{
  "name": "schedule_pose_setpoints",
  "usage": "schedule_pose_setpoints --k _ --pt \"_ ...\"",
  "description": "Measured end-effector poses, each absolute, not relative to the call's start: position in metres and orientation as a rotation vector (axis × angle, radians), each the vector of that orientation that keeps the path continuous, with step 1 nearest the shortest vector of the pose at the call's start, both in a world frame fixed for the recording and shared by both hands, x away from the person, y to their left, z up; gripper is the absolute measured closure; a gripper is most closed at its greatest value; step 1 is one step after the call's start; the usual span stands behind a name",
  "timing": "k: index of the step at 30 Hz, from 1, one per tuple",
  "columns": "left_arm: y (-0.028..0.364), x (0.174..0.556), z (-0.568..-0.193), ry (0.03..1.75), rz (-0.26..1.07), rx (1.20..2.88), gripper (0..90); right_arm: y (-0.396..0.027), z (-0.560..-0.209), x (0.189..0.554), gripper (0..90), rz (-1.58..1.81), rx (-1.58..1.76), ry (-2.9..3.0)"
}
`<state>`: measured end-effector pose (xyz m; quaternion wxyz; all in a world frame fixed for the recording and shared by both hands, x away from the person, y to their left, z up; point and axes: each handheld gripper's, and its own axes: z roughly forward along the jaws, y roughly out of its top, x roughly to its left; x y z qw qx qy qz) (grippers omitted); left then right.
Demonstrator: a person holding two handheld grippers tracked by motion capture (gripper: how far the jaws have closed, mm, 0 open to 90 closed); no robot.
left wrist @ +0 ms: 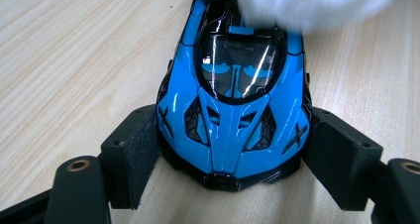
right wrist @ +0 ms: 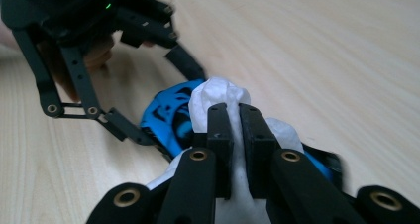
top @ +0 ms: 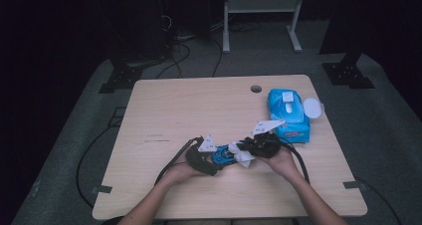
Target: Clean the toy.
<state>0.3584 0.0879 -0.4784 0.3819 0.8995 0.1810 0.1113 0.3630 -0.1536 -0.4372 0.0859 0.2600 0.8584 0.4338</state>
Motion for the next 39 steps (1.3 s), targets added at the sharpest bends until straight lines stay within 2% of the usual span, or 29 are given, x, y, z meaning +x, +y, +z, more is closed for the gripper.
schedule_pose_setpoints --k 3,14,18,22,28,39 --pt "0.088 0.358 -0.478 0.461 0.284 2.295 25.1 -0.149 -0.446 0.365 84.0 1.251 0.772 2.578" --pt "0.087 0.359 -0.477 0.459 0.28 2.304 25.1 -0.179 -0.448 0.362 83.8 1.176 0.83 2.571" --pt "0.09 0.365 -0.471 0.504 0.188 2.273 20.9 -0.181 -0.453 0.362 83.8 1.211 0.848 2.57" --pt "0.098 0.372 -0.467 0.562 0.111 2.194 20.8 -0.183 -0.455 0.361 83.8 1.232 0.842 2.564" --pt "0.108 0.38 -0.469 0.687 0.061 2.105 21.8 -0.183 -0.456 0.358 84.0 1.221 0.808 2.558" --pt "0.105 0.385 -0.477 0.758 -0.026 2.089 25.9 -0.188 -0.46 0.351 84.5 1.265 0.775 2.524"
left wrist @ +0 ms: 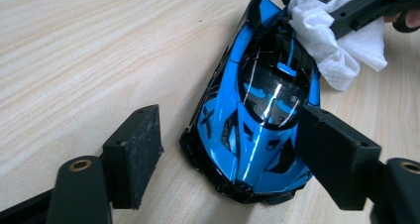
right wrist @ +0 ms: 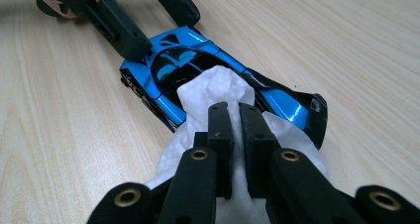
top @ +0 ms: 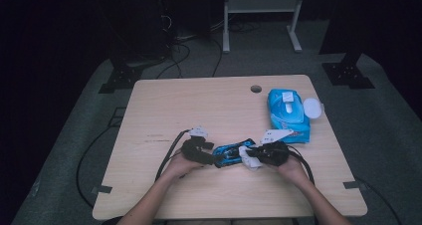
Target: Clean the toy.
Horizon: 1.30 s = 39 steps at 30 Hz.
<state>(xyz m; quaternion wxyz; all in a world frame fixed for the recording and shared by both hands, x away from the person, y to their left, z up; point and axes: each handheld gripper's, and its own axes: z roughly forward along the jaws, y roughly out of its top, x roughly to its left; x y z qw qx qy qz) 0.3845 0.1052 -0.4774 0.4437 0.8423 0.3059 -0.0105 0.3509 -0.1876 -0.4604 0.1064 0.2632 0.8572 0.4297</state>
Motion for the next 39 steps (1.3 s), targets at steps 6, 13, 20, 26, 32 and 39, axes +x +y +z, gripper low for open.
schedule_pose_setpoints --k 6,13,20,26,32,39 --pt "0.106 0.384 -0.48 0.76 -0.068 2.074 32.7 -0.189 -0.463 0.346 84.7 1.271 0.746 2.494" --pt "0.106 0.382 -0.481 0.736 -0.094 2.072 37.9 -0.189 -0.465 0.34 85.0 1.272 0.71 2.462" --pt "0.101 0.371 -0.476 0.639 0.04 2.104 38.0 -0.193 -0.467 0.336 85.1 1.299 0.713 2.455" --pt "0.096 0.351 -0.471 0.519 0.244 2.157 46.7 -0.194 -0.467 0.333 85.2 1.289 0.699 2.445" --pt "0.1 0.363 -0.472 0.625 0.104 2.141 34.7 -0.194 -0.467 0.332 85.1 1.299 0.699 2.446" --pt "0.098 0.372 -0.476 0.749 -0.094 2.073 32.0 -0.195 -0.468 0.331 85.2 1.316 0.709 2.446"
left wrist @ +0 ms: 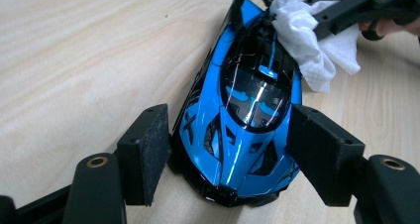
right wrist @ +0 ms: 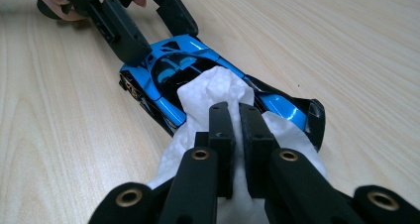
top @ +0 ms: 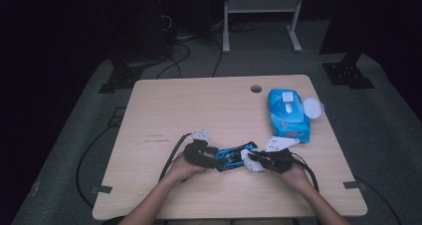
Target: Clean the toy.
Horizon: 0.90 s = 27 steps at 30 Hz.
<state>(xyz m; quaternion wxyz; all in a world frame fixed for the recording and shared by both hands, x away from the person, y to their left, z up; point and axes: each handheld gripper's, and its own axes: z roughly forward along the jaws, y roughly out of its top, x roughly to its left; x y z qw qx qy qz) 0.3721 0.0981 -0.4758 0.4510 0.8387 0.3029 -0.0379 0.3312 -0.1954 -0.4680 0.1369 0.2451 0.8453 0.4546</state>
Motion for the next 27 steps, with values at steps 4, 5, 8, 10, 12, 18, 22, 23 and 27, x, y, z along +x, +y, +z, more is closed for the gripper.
schedule_pose_setpoints --k 4,5,8,10,12,18,22,23,27 --pt "0.094 0.369 -0.474 0.779 -0.054 2.087 32.7 -0.195 -0.47 0.327 85.5 1.315 0.698 2.422" --pt "0.094 0.367 -0.474 0.77 -0.02 2.092 35.5 -0.195 -0.469 0.327 85.5 1.312 0.695 2.421" --pt "0.096 0.366 -0.476 0.75 -0.003 2.084 39.7 -0.195 -0.47 0.325 85.5 1.308 0.678 2.412" --pt "0.097 0.368 -0.474 0.743 -0.024 2.099 40.3 -0.196 -0.47 0.325 85.5 1.319 0.687 2.416" --pt "0.097 0.374 -0.472 0.804 -0.084 2.124 25.5 -0.195 -0.47 0.326 85.5 1.32 0.683 2.425" --pt "0.094 0.371 -0.473 0.785 -0.121 2.143 22.8 -0.196 -0.47 0.327 85.4 1.32 0.67 2.439" --pt "0.094 0.369 -0.473 0.786 -0.109 2.145 22.9 -0.196 -0.47 0.326 85.4 1.325 0.68 2.428" --pt "0.094 0.368 -0.473 0.787 -0.103 2.136 23.5 -0.196 -0.471 0.325 85.5 1.322 0.675 2.421" --pt "0.094 0.362 -0.473 0.746 -0.039 2.128 25.2 -0.196 -0.472 0.324 85.5 1.327 0.662 2.405"
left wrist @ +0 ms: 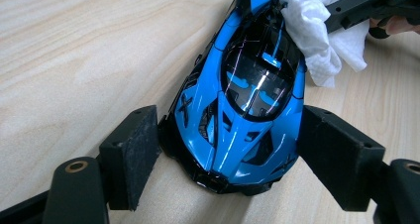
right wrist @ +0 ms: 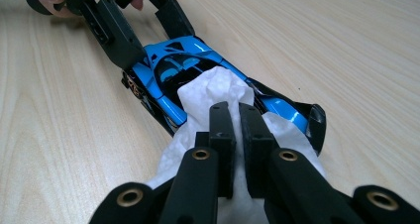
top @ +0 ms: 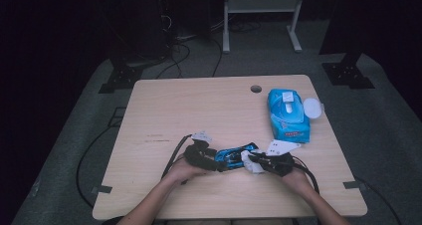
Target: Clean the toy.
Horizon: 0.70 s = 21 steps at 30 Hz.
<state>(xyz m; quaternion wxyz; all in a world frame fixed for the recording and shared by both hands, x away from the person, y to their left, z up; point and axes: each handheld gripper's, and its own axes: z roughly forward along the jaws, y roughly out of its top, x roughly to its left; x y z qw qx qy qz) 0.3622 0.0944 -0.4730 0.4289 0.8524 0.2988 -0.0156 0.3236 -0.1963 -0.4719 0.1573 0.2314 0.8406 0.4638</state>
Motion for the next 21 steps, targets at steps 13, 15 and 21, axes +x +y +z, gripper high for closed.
schedule_pose_setpoints --k 13,15,21 --pt "0.098 0.364 -0.473 0.706 0.01 2.125 42.9 -0.196 -0.474 0.32 85.5 1.328 0.63 2.383" --pt "0.097 0.37 -0.473 0.703 -0.065 2.112 33.2 -0.196 -0.474 0.32 85.5 1.332 0.624 2.387" --pt "0.095 0.373 -0.475 0.68 -0.074 2.11 31.0 -0.197 -0.472 0.321 85.4 1.319 0.622 2.407"
